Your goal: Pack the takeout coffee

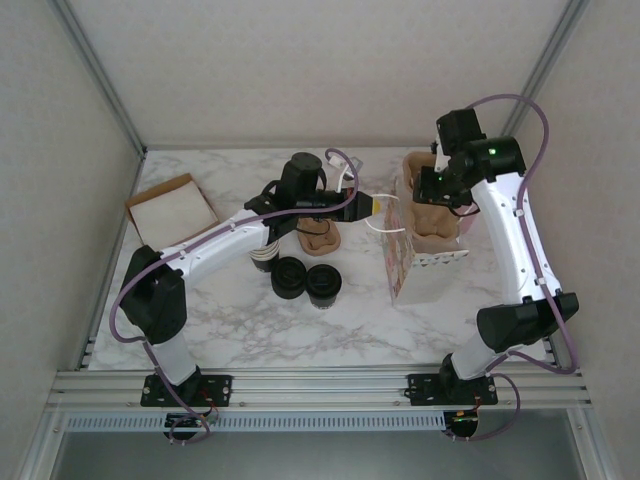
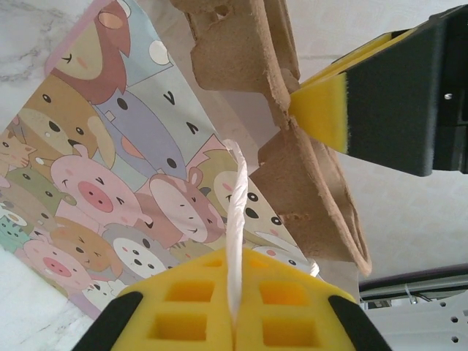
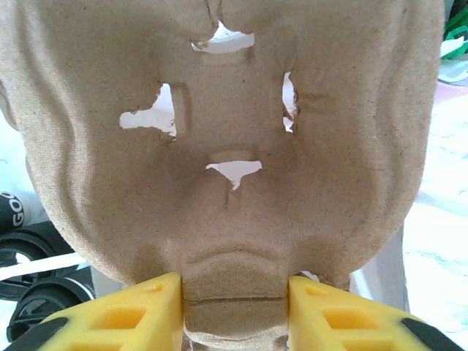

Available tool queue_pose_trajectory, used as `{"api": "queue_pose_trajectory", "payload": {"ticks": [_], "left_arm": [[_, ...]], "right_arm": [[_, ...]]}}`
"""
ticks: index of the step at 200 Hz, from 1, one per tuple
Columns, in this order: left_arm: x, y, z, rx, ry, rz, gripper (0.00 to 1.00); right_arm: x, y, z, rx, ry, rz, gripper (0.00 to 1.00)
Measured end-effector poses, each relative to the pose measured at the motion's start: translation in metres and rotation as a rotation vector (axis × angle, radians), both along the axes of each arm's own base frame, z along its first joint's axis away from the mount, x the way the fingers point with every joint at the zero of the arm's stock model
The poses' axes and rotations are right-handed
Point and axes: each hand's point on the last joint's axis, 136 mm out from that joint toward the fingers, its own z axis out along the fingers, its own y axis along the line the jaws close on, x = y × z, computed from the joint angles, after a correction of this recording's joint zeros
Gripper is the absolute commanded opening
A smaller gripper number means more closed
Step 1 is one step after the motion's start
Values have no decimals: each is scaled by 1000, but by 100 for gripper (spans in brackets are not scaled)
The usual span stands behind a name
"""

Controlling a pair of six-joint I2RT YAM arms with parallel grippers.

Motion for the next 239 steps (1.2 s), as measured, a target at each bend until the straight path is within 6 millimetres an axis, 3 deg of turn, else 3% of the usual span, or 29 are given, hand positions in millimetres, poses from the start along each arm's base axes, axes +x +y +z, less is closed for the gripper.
{"api": "queue_pose_trajectory", "payload": {"ticks": [112, 239], "left_arm": [[1, 0, 4, -5, -6, 4, 0], [6, -2, 0, 3, -1, 19, 0]], "right_arm": [[-4, 13, -18, 27, 25, 50, 36], [-12, 4, -37, -23, 40, 56, 36]]}}
